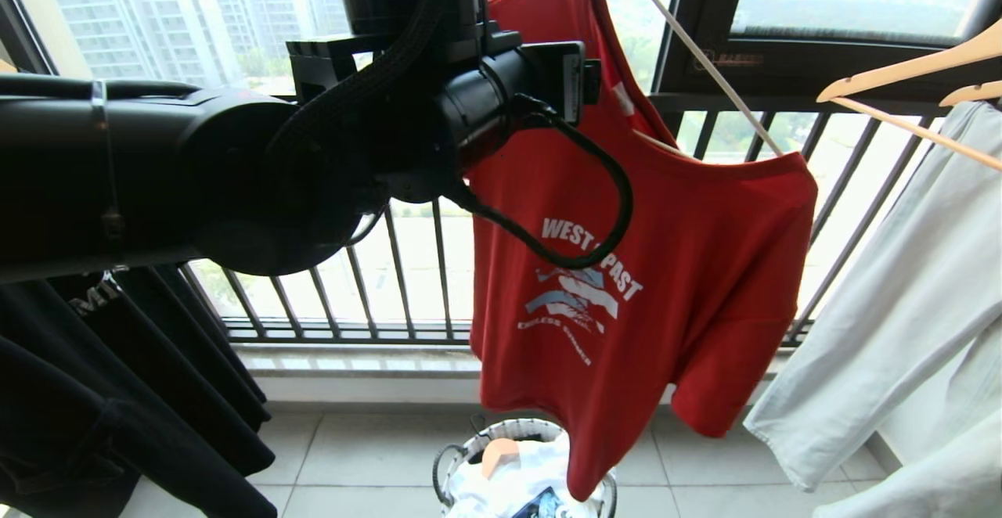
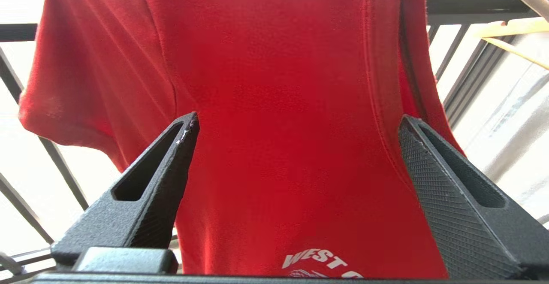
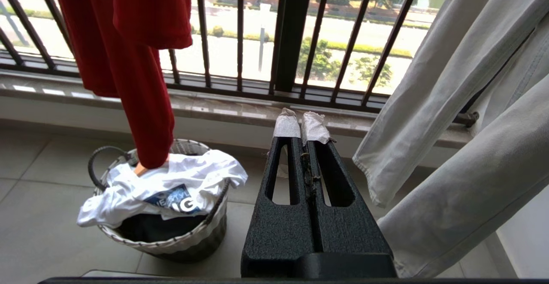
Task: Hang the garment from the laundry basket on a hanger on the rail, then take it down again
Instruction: Take the clothes off the clothes rack
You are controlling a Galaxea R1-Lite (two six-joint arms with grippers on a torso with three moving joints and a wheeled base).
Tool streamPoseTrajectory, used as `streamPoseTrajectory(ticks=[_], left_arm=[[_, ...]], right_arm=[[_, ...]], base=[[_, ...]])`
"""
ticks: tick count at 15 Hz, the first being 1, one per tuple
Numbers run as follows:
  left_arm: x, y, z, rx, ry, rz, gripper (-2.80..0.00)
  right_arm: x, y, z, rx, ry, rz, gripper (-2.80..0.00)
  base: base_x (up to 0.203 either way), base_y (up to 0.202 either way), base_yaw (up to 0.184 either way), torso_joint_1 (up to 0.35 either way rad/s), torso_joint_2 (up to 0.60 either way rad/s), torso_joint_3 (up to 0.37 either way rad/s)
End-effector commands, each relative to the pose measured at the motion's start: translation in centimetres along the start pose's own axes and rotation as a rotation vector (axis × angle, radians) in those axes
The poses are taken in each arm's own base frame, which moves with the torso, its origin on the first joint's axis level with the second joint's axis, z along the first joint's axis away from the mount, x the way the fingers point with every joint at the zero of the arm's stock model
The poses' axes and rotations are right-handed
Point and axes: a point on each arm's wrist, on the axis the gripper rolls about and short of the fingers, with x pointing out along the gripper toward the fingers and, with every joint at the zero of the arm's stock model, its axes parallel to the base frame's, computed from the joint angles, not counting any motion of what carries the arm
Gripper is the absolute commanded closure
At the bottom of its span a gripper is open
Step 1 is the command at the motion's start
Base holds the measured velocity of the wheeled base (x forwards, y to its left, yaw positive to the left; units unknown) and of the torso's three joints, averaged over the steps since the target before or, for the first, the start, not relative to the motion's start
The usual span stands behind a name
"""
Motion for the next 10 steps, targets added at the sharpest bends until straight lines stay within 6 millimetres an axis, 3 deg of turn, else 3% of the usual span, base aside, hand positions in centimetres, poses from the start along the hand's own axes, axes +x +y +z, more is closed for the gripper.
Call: streamPoseTrajectory(ticks=[1,4,10], left_arm=[[0.2,0.6,0.4,0.016,-0.042,0.02,-2.8],[1.4,0.3,0.4,0.049,-0.168,0.025,-2.8],[1.3,-0.2,-0.3,0.04,-0.132,0.003,-2.8]], right_arm=[[0.0,0.0,0.0,-0.001,0.001,0.001,0.0],[0.0,0.0,0.0,-0.001,0.001,0.001,0.0],[0.0,0.0,0.0,-0.001,0.001,0.001,0.0]], base=[[0.0,0.0,0.0,0.0,0.0,0.0],[0.0,0.0,0.0,0.0,0.0,0.0],[0.0,0.0,0.0,0.0,0.0,0.0]])
